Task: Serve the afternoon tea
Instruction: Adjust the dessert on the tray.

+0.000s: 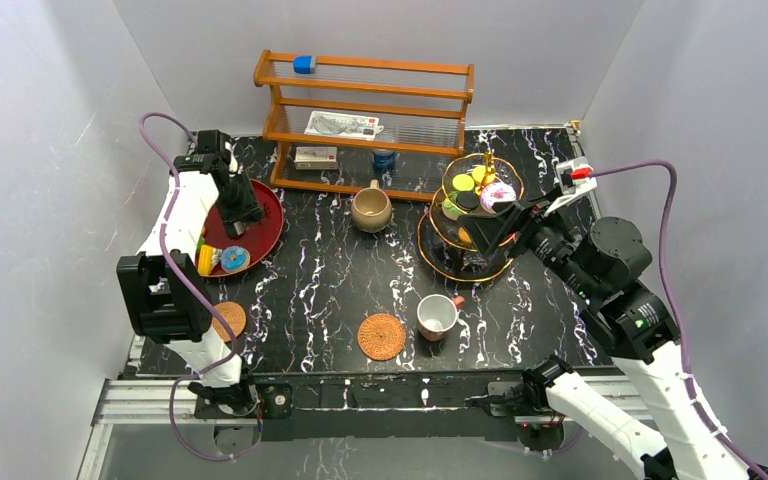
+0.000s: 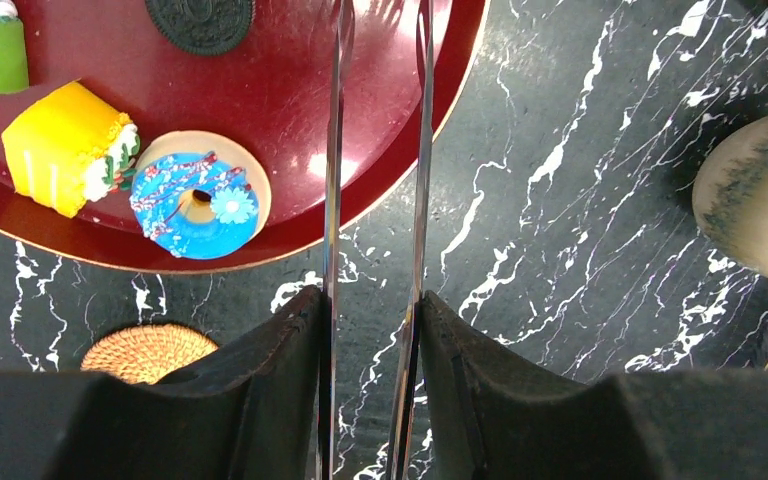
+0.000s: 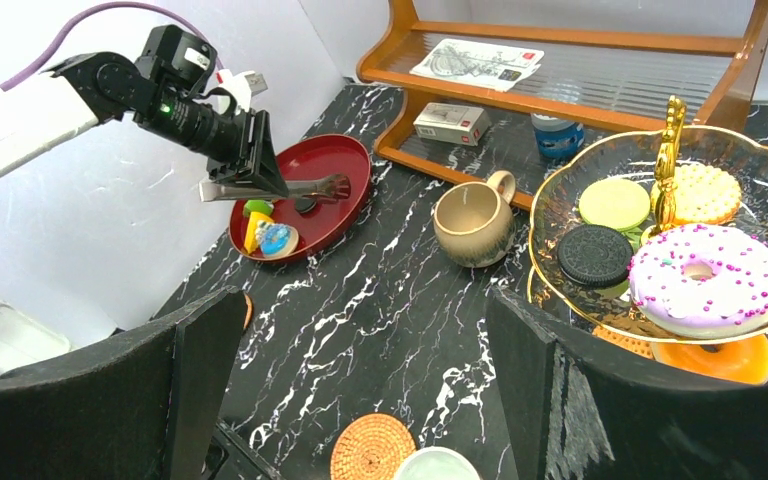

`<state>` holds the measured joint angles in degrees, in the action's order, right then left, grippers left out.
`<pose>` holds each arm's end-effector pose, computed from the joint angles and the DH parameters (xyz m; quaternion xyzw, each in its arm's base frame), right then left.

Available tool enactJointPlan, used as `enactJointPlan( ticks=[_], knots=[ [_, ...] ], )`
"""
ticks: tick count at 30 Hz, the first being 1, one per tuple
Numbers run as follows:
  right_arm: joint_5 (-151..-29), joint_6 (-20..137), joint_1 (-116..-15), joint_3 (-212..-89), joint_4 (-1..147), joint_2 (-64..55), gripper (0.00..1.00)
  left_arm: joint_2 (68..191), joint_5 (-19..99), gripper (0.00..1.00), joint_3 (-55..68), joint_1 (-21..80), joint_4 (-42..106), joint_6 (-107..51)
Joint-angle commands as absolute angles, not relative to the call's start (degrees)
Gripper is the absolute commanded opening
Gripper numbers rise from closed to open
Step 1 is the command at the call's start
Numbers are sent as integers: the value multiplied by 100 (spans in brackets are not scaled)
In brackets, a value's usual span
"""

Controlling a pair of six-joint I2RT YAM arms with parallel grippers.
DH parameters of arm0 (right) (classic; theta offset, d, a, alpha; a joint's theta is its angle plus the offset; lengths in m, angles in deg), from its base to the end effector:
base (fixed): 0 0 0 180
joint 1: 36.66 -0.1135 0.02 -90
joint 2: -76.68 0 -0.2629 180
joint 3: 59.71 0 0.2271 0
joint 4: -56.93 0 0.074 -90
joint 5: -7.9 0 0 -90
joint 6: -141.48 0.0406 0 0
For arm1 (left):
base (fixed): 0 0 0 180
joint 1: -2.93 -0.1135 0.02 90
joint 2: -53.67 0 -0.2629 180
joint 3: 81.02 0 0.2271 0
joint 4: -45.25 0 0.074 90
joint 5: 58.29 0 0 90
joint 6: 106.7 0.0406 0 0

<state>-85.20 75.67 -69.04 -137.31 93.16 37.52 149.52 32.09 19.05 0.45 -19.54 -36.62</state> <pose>0.0904 0.0600 0.4251 -0.0689 0.6899 0.3579 0.6255 0.3293 0.0140 0.2919 -0.1870 0.9489 -0.0417 0.2506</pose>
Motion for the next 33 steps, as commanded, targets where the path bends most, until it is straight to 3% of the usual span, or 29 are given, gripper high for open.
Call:
enactJointPlan(
  ticks=[1,9,33],
  knots=[
    [-8412,7575,-6922,-13920,9196,3749,99,14656,3272,38,2103,56,-1799,-3658],
    [-8438,7584,-6924,-13828,9124,3796,99,14244,2153,40,1658,26,-1707,-3610],
    [-8311,7533,-6924,-13781,9194,3847,99,14377,1721,49,1193,-32,-1957,-3409]
  ],
)
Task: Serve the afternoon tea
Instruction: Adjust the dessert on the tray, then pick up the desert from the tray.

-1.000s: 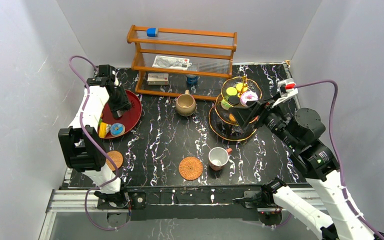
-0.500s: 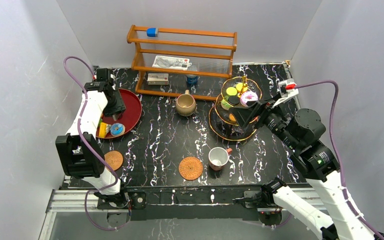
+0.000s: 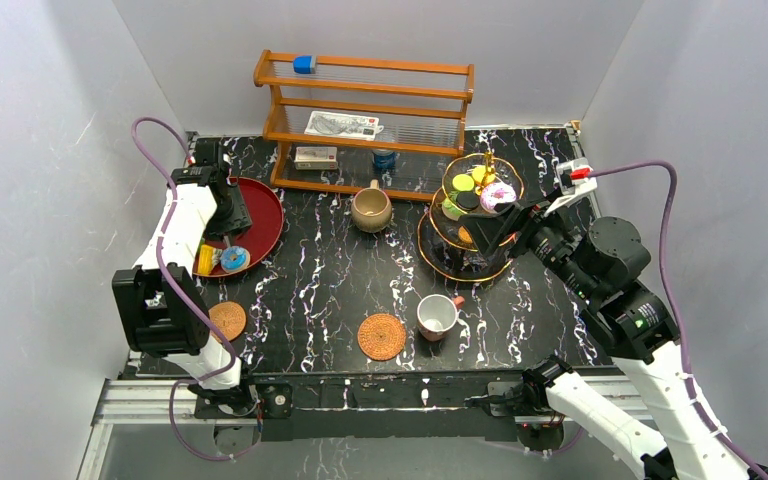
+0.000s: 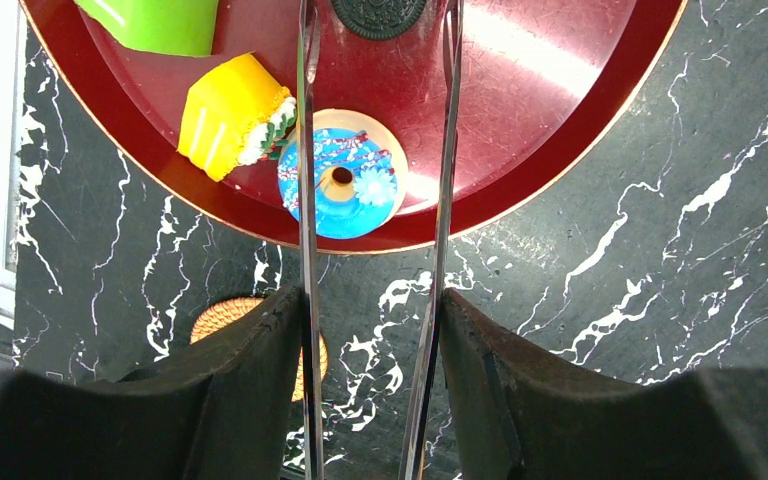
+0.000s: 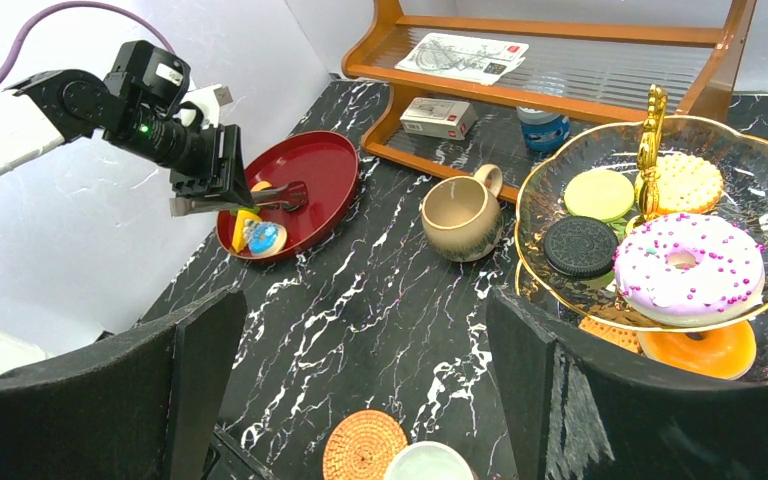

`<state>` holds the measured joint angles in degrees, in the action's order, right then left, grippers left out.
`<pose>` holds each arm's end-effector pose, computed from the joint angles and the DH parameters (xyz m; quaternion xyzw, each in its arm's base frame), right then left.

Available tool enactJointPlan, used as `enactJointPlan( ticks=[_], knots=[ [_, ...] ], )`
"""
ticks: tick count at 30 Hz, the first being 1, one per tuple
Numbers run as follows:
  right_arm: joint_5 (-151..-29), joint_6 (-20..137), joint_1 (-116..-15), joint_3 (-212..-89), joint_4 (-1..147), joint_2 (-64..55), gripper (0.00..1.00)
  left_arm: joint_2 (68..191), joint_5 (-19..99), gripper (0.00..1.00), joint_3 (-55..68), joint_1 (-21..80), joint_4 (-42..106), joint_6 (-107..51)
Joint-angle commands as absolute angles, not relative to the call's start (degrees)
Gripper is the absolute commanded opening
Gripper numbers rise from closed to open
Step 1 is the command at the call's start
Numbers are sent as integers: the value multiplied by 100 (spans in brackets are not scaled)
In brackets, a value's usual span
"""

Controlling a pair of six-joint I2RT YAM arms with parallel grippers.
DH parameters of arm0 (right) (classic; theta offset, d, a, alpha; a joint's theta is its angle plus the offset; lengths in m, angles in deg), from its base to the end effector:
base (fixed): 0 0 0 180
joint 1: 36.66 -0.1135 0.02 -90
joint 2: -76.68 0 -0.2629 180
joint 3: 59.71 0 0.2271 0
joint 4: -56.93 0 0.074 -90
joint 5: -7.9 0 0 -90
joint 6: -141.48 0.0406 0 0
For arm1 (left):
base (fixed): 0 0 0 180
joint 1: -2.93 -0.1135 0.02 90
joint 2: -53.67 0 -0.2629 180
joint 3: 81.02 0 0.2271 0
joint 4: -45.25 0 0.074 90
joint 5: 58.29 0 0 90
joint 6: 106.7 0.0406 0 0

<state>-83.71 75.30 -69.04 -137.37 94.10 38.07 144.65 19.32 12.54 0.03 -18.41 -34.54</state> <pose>0.0884 0.0574 0.4244 -0.0620 0.6927 0.3471 0.6292 0.3055 0.0242 0.2871 -0.1998 0.9421 0.0713 0.2597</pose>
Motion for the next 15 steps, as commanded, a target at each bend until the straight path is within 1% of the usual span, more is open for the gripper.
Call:
enactJointPlan(
  ticks=[1,7,11,15],
  knots=[
    [-8321,7539,-6919,-13778,9182,3845,99,14351,1717,49,1202,-32,-1974,-3410],
    [-8337,7574,-6926,-13787,9214,3873,99,14240,1731,49,1154,-33,-1878,-3411],
    [-8312,7555,-6920,-13828,9280,3885,99,14410,2162,45,1140,-33,-1791,-3449],
    [-8308,7504,-6919,-13933,9352,3843,99,14446,2212,42,1175,-33,-1853,-3400]
  ],
)
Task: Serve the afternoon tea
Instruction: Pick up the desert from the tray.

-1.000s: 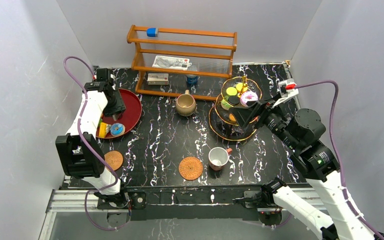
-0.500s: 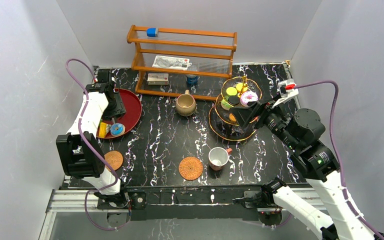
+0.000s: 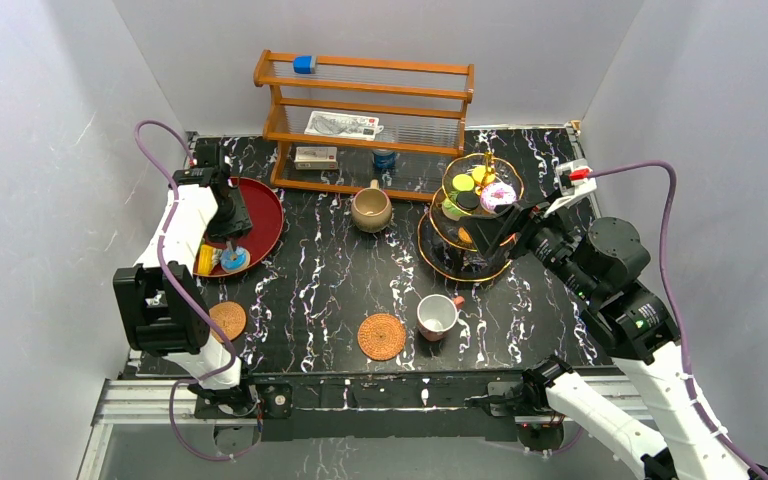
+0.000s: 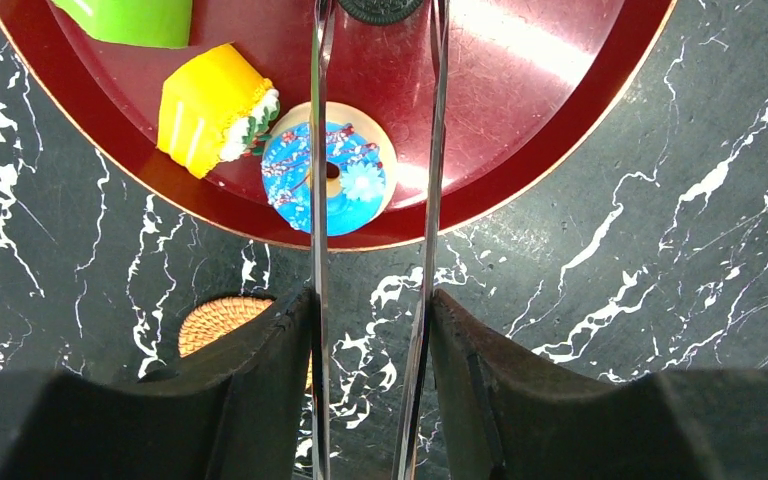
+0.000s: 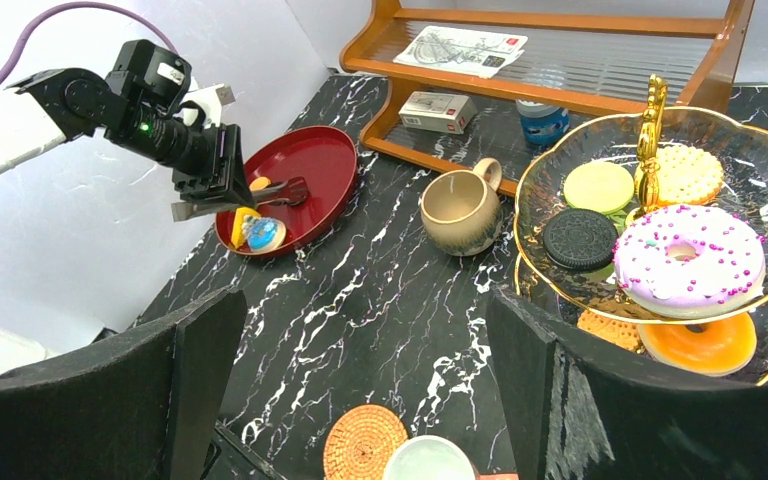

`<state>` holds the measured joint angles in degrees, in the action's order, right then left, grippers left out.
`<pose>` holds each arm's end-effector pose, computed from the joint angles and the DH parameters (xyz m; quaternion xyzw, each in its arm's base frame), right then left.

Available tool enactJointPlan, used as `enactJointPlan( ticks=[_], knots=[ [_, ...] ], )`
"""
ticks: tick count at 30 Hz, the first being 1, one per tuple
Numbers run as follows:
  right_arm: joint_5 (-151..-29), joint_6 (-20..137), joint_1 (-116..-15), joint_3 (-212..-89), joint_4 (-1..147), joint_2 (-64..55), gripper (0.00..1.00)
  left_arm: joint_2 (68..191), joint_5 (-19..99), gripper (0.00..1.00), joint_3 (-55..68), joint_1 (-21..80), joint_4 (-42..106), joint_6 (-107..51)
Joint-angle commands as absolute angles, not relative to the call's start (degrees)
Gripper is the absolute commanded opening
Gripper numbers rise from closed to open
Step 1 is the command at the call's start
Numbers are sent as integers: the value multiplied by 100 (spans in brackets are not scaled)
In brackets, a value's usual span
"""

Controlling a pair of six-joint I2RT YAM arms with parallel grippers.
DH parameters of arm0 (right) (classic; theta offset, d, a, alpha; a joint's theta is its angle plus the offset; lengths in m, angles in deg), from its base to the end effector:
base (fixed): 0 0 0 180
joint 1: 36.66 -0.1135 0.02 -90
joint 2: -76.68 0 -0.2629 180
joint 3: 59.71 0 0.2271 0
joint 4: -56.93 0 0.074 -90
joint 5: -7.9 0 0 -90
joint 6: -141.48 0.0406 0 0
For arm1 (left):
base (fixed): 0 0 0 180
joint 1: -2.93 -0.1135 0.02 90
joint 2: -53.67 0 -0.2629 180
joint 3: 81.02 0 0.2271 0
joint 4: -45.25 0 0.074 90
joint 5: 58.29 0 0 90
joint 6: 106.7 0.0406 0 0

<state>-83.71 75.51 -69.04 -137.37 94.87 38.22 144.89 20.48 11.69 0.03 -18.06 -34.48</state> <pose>0.0878 0.0570 0.4231 -0.0609 0.6966 0.3465 0.6253 0.3056 0.0234 0.2819 -0.1967 0.9453 0.0627 0.2525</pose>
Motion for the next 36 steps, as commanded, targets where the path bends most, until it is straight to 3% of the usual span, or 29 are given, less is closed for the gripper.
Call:
enactJointPlan(
  ticks=[1,24,36],
  knots=[
    [-8320,7509,-6924,-13944,9352,3836,99,14450,2243,42,1202,-33,-1887,-3381],
    [-7838,7452,-6919,-14124,9528,3670,99,13927,2712,31,1393,181,-1429,-3279],
    [-7355,7376,-6918,-14257,9753,3645,99,13511,3598,32,1508,405,-1300,-3325]
  ],
)
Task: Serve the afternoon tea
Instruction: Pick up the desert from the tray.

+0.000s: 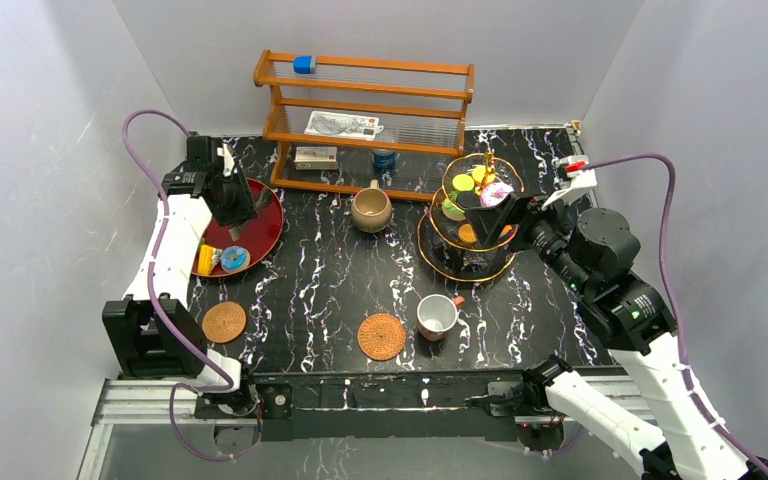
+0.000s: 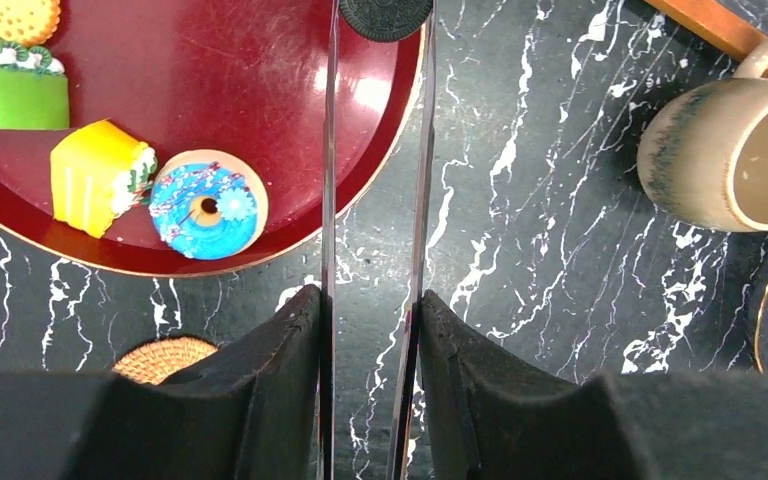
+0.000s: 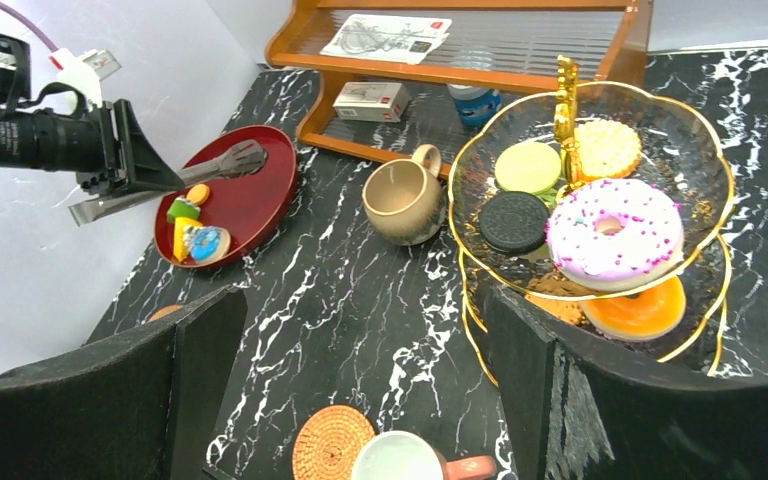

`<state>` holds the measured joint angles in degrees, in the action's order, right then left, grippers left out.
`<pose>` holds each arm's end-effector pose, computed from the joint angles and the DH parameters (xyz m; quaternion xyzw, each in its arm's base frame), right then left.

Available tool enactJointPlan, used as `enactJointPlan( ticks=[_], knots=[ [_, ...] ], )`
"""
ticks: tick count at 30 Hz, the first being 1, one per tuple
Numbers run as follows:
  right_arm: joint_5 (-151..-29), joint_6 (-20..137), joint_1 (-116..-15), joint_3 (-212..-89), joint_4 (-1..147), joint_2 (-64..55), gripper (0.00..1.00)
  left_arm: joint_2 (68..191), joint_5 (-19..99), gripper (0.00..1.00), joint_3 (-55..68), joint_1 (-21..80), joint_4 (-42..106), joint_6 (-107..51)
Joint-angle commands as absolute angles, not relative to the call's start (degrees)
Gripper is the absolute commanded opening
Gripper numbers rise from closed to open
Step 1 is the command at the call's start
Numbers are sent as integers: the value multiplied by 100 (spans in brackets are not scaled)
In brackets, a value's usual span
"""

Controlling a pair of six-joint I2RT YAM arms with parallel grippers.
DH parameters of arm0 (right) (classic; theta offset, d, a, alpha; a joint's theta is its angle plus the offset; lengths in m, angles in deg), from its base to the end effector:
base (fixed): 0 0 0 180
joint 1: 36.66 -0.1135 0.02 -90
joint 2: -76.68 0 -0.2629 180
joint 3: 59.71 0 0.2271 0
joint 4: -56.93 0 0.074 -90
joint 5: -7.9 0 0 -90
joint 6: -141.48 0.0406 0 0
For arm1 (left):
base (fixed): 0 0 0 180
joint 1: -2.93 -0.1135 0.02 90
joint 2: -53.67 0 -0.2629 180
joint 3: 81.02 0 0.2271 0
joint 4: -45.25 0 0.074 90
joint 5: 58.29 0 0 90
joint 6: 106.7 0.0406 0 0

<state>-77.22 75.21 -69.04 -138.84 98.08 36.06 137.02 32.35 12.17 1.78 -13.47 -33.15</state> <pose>0.0968 0.0573 0.4208 -0.0252 0.7227 0.2974 0.6234 0.2886 0.0053 0.3271 -0.1413 0.9256 -0.0519 0.3474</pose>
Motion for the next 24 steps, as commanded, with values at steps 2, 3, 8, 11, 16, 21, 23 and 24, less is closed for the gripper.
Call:
enactJointPlan(
  ticks=[2,3,8,11,16,21,23,24],
  knots=[
    [-7296,7371,-6924,-14318,9814,3631,99,13510,3601,32,1611,535,-1341,-3339],
    [-7282,7375,-6920,-14311,9820,3640,99,13518,3599,32,1680,606,-1377,-3340],
    [-7205,7411,-6918,-14256,9819,3683,99,13538,3715,32,1987,1138,-1467,-3391],
    [-7169,7416,-6924,-14355,9904,3641,99,13539,3849,32,2061,1482,-1382,-3541],
    [-6976,7400,-6921,-14394,9863,3731,99,13614,4200,32,2289,2044,-1230,-3813],
    [-6845,7334,-6924,-14439,9792,3846,99,13766,4357,32,2596,2630,-1199,-3983],
    [-6801,7284,-6923,-14506,9831,3883,99,13822,4443,32,2684,2819,-1179,-4041],
    [-6776,7267,-6921,-14540,9855,3888,99,13853,4509,32,2711,2910,-1162,-4069]
  ],
)
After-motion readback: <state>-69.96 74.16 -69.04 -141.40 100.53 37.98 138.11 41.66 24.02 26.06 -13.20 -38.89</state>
